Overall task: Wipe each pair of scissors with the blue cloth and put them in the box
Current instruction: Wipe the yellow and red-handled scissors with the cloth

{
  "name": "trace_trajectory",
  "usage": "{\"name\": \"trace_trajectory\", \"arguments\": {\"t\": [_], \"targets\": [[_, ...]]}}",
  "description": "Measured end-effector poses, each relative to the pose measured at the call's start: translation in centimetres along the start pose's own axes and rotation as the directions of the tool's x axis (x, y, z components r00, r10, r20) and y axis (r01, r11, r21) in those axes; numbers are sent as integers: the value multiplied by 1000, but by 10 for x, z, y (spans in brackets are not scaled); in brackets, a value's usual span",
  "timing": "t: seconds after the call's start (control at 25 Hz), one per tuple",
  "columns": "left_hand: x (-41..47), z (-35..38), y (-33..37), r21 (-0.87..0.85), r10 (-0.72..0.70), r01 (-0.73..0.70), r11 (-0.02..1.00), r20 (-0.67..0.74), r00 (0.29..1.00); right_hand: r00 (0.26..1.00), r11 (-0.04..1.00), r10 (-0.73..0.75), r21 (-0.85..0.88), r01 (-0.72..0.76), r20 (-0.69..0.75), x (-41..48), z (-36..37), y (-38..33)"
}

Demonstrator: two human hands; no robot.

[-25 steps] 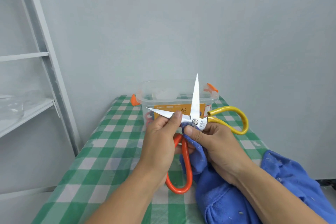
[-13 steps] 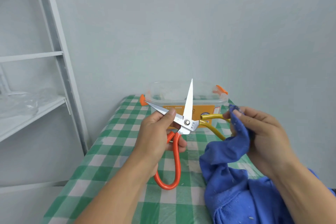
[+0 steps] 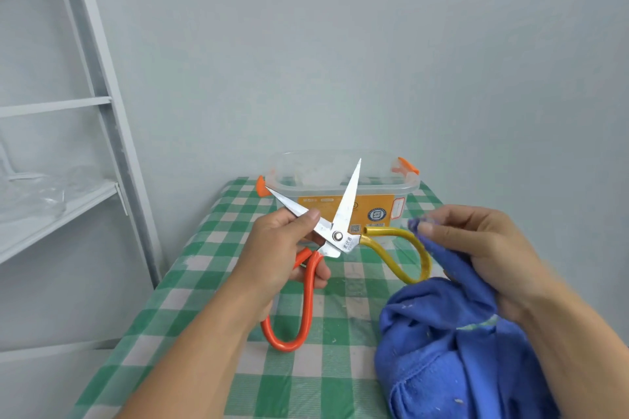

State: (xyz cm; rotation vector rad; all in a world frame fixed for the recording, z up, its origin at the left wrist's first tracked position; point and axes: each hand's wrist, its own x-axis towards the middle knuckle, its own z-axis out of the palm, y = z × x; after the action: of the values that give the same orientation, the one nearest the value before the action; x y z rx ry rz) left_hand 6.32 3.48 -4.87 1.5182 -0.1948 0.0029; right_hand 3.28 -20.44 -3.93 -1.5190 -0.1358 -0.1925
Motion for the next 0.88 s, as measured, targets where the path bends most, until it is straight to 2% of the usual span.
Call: {"name": "trace_trajectory", "arguments": {"t": [0.08, 0.16, 0.24, 0.32, 0.48, 0.6, 0.72, 0.88], "targets": [[1, -2, 0, 21, -15, 15, 1000, 22, 1000, 999, 975, -32, -222, 23, -38, 2, -6, 0], [1, -3, -1, 38, -25, 23, 999, 41, 999, 984, 937, -157, -327, 121, -85, 3, -5, 0], [0, -1, -3, 51, -33, 30, 998, 59, 998, 981, 941, -192, -292, 172, -39, 3, 6, 2], [-1, 2, -4, 66, -37, 32, 997, 73, 997, 985, 959, -161, -227, 170, 57, 6, 19, 10], [-3, 7, -6, 91, -52, 43, 995, 92, 994, 975, 891, -206, -396, 223, 86, 13, 37, 25], [-2, 8, -6, 98, -54, 44, 994, 98, 994, 986, 863, -156, -478, 162, 52, 16, 41, 31], [-2, 9, -7, 111, -48, 37, 993, 106, 993, 999, 791, -19, -611, 39, 39, 19, 37, 35], [-2, 14, -10, 152, -24, 14, 988, 60, 998, 998, 794, -46, -608, 17, -32, 17, 43, 36]]}}
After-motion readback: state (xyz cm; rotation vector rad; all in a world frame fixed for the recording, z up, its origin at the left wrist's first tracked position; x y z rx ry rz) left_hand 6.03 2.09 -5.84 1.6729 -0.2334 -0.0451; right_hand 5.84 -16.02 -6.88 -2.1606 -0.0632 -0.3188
